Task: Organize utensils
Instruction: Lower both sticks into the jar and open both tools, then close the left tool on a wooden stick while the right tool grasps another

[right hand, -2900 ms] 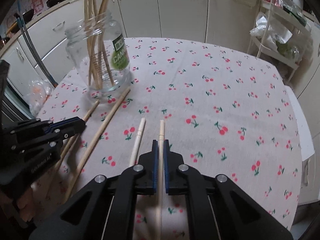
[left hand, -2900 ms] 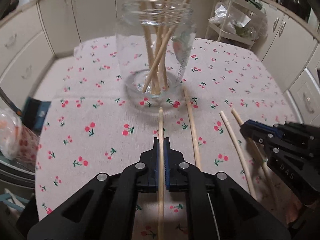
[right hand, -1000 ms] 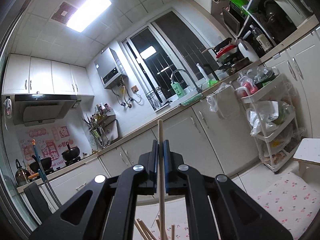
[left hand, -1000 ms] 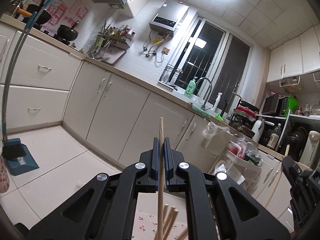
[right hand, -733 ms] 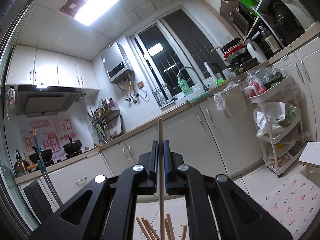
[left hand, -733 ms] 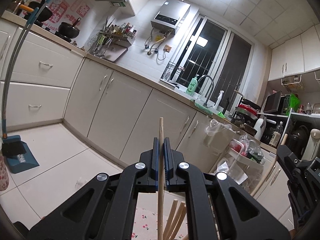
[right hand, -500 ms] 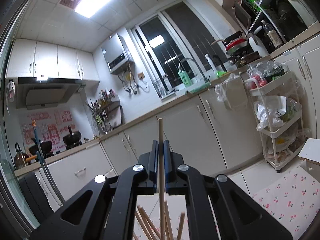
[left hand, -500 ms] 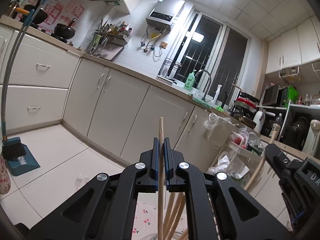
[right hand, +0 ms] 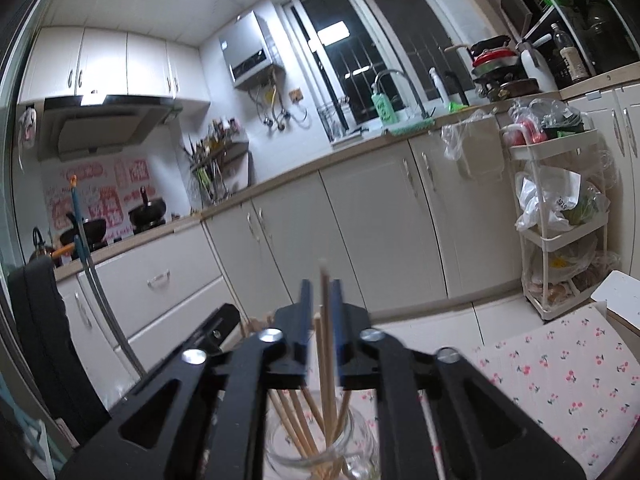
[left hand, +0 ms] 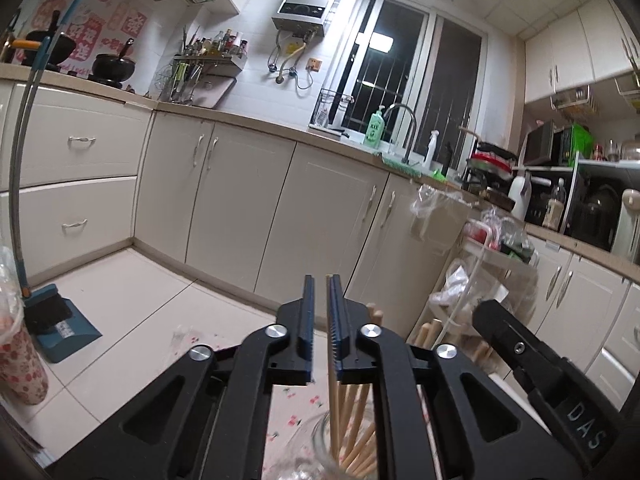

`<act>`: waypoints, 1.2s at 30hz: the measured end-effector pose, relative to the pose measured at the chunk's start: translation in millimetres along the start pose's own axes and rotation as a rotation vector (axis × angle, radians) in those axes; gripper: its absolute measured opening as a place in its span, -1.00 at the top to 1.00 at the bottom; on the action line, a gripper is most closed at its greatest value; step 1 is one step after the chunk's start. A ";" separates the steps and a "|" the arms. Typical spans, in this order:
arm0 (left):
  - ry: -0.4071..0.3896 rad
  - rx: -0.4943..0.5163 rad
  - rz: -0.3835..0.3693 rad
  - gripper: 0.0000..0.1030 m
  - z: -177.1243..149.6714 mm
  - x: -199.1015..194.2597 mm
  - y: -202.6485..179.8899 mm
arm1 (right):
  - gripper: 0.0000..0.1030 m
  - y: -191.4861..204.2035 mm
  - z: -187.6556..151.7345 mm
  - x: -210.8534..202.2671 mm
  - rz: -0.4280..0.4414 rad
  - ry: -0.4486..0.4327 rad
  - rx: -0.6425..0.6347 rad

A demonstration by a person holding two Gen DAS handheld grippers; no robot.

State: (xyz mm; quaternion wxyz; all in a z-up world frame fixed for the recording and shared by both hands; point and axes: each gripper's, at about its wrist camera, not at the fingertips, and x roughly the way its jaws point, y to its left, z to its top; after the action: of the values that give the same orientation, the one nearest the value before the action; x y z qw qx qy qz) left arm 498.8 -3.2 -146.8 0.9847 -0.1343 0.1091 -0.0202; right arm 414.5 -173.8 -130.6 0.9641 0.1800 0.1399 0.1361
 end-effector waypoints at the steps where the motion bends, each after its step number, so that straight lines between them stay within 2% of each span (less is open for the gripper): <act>1: 0.006 0.004 0.000 0.71 -0.7 -2.2 0.3 | 0.51 0.3 -1.1 -1.6 -0.001 0.009 -0.007; 2: 0.014 0.008 0.003 0.62 -1.4 -5.0 0.9 | 0.51 0.6 -1.7 -3.0 -0.002 0.013 -0.011; 7: 0.030 0.032 0.002 0.45 -0.8 -20.3 0.0 | 0.46 2.2 2.9 -19.3 -0.008 0.008 -0.016; 11: 0.047 0.058 0.002 0.28 0.3 -36.2 -0.5 | 0.29 -6.7 4.9 -40.1 -0.036 0.017 0.000; 13: 0.064 0.064 0.007 0.23 -1.4 -44.3 2.0 | 0.25 -16.5 -0.1 -51.3 -0.059 0.050 0.010; 15: 0.102 0.064 0.010 0.17 -6.6 -53.0 7.4 | 0.24 -26.6 -9.0 -60.0 -0.094 0.101 0.011; 19: 0.210 0.084 0.000 0.06 -25.7 -65.9 14.5 | 0.24 -51.6 -42.8 -69.7 -0.171 0.297 0.015; 25: 0.446 0.162 -0.054 -0.04 -71.7 -65.8 4.5 | 0.24 -60.3 -100.4 -67.9 -0.190 0.573 -0.062; 28: 0.549 0.218 -0.069 -0.04 -93.8 -56.6 -7.9 | 0.25 -53.5 -113.5 -65.0 -0.194 0.638 -0.122; 30: 0.588 0.228 -0.072 -0.04 -102.7 -51.1 -14.2 | 0.32 -52.4 -120.4 -63.5 -0.198 0.678 -0.146; 31: 0.607 0.227 -0.079 -0.04 -105.0 -48.1 -16.5 | 0.37 -53.2 -123.1 -63.0 -0.198 0.698 -0.150; 33: 0.639 0.238 -0.091 -0.04 -112.4 -44.3 -22.5 | 0.59 -50.0 -125.8 -63.3 -0.221 0.724 -0.182; 36: 0.679 0.293 -0.100 -0.04 -125.2 -43.6 -35.9 | 0.71 -53.9 -125.0 -69.2 -0.257 0.734 -0.228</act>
State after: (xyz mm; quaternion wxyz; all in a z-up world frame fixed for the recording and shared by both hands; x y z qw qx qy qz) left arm 428.4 -67.3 -245.7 0.8990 0.0171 0.4188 -0.1272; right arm 322.1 -205.3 -248.1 0.8731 -0.0078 0.4802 0.0843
